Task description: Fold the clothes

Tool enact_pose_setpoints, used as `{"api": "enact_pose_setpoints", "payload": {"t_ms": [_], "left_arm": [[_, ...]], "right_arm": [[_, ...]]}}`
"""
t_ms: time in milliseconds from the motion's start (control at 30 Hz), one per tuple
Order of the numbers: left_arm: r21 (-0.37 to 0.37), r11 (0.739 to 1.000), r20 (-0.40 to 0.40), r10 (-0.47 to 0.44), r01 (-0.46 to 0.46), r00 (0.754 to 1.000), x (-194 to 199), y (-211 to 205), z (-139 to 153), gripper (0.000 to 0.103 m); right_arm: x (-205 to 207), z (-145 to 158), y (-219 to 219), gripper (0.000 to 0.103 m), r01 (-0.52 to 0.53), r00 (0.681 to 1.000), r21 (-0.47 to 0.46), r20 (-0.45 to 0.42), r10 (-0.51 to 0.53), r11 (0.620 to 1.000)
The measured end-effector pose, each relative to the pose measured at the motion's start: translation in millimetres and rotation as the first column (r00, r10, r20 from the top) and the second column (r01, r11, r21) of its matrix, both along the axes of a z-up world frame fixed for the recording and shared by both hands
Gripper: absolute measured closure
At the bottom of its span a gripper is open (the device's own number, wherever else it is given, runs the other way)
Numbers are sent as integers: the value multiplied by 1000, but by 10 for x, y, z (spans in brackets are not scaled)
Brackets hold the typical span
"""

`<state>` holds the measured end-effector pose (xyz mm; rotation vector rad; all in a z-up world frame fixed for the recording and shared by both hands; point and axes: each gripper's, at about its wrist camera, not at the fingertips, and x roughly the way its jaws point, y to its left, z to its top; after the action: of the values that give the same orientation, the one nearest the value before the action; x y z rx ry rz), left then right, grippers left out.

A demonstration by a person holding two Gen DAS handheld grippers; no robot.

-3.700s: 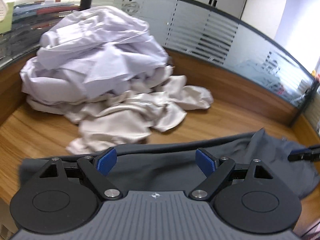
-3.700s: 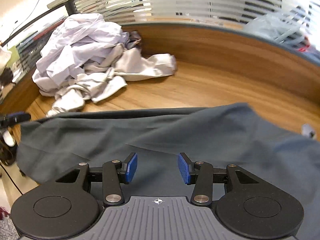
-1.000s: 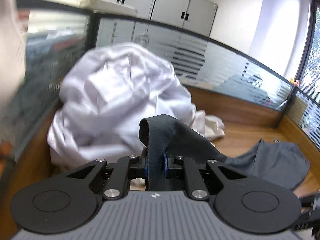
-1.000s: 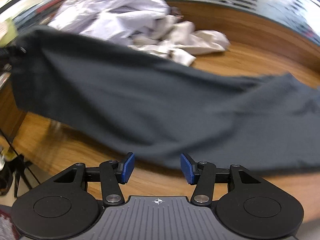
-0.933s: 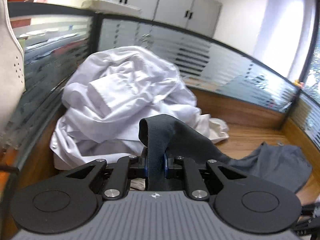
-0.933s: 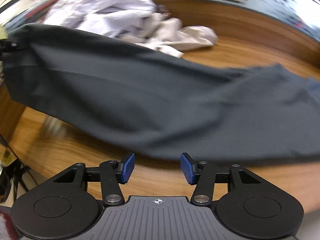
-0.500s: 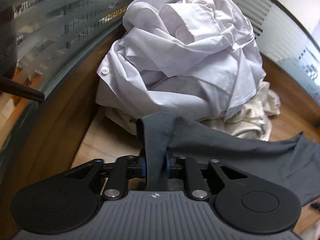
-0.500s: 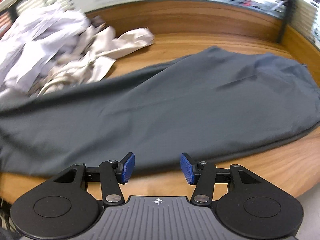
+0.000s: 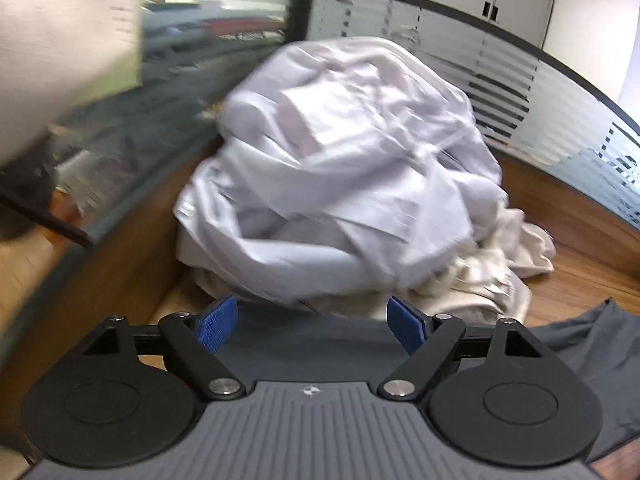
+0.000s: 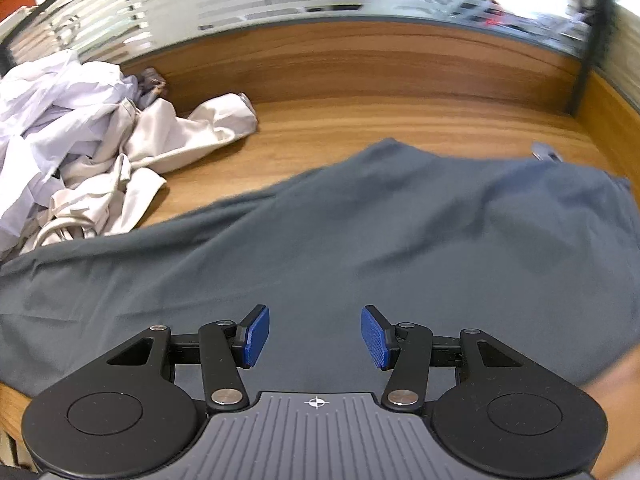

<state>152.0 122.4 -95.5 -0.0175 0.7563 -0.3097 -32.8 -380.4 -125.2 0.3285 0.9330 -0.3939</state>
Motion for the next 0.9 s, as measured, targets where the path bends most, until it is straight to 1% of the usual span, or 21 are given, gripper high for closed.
{"api": "enact_pose_setpoints", "payload": {"t_ms": [133, 233, 367, 467, 567, 633, 700, 767, 800, 833, 867, 900], "left_arm": [[-29, 1000, -43, -6, 5, 999, -163, -419, -141, 16], [-20, 1000, -65, -15, 14, 998, -248, -709, -249, 17], [7, 1000, -68, -27, 28, 997, -342, -983, -335, 16], [32, 999, -71, -32, 34, 997, -324, -1099, -387, 16], [62, 996, -63, -56, 60, 996, -276, -1183, -436, 16], [92, 992, -54, -85, 90, 995, -234, -1243, -480, 16], [105, 987, -54, -120, 125, 991, -181, -1309, -525, 16], [98, 980, -50, -169, 173, 984, -127, -1390, -558, 16], [95, 975, -46, -198, 201, 979, -102, -1440, -571, 16], [89, 968, -44, -230, 233, 972, -79, -1503, -584, 16], [84, 960, -45, -264, 267, 963, -55, -1566, -600, 16], [79, 950, -47, -298, 301, 953, -31, -1628, -616, 16]], "right_arm": [[276, 8, -276, 49, -116, 993, -9, 12, 116, 993], [504, -20, -374, 49, -223, 975, -19, -4, 223, 975], [815, -79, -502, 49, -251, 968, 28, -4, 252, 967], [1022, -157, -608, 49, -163, 987, 113, 16, 162, 980], [1201, -281, -675, 49, -47, 999, 196, 12, 46, 980], [1308, -363, -688, 49, 32, 999, 240, -2, -32, 970], [1411, -447, -694, 49, 105, 994, 279, -23, -103, 954], [1497, -522, -680, 50, 172, 985, 275, -56, -163, 946], [1523, -557, -669, 54, 193, 981, 267, -72, -181, 944], [1547, -590, -659, 65, 214, 976, 258, -87, -198, 942], [1543, -610, -649, 72, 224, 974, 251, -96, -206, 942], [1538, -630, -640, 86, 235, 971, 243, -105, -215, 941]]}}
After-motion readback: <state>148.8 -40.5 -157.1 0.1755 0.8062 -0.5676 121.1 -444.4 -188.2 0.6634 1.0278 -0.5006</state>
